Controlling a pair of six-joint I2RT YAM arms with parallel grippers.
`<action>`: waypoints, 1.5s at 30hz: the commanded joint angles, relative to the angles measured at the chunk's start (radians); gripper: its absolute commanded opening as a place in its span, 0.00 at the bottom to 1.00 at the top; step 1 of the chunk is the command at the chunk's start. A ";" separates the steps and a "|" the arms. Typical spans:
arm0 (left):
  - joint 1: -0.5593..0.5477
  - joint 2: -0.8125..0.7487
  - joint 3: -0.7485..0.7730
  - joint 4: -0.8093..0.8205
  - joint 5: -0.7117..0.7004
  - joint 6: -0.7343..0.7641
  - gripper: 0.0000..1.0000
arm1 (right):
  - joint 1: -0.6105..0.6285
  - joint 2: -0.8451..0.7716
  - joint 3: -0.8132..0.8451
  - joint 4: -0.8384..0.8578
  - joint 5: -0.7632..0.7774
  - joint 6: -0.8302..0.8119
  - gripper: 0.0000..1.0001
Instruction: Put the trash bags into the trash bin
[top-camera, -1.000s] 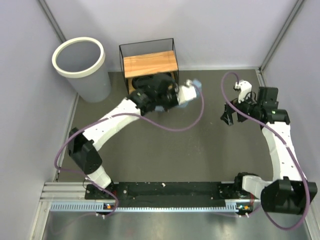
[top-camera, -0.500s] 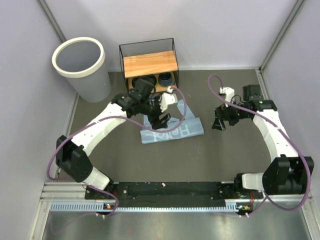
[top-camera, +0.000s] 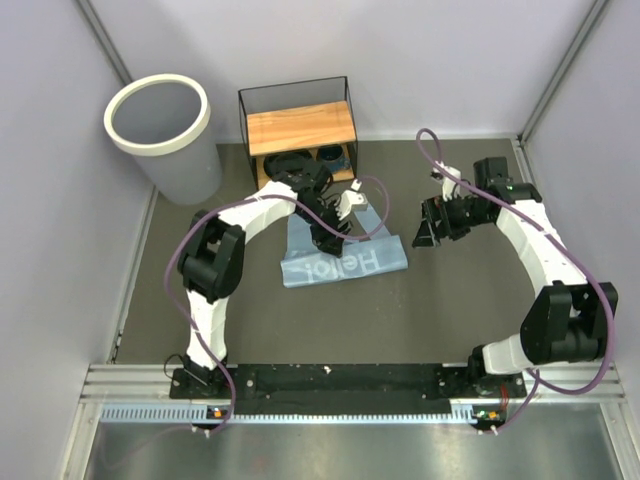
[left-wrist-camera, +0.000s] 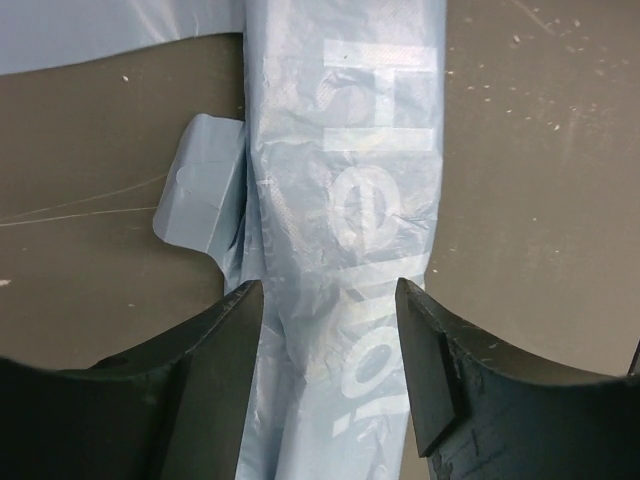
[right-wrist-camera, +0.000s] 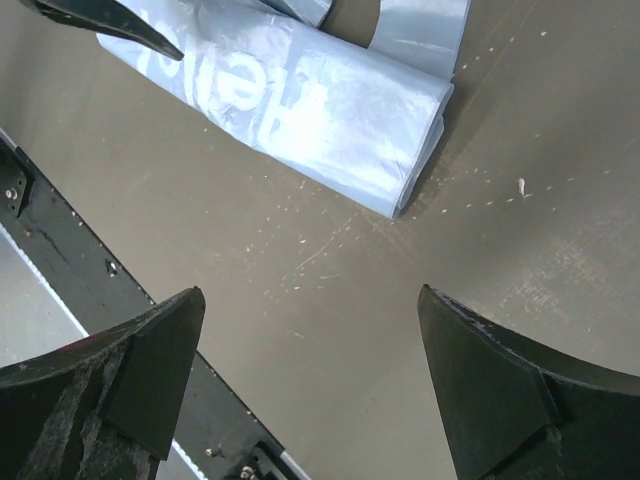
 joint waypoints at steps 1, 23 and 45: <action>0.005 0.028 0.063 -0.055 0.034 0.037 0.59 | -0.002 -0.016 0.044 -0.001 -0.020 0.027 0.89; 0.000 -0.025 -0.049 -0.022 -0.051 0.049 0.25 | -0.017 -0.024 0.069 -0.019 -0.011 0.015 0.90; -0.424 -0.501 -0.599 0.124 -0.394 0.046 0.48 | -0.005 -0.007 0.035 -0.033 -0.026 -0.008 0.91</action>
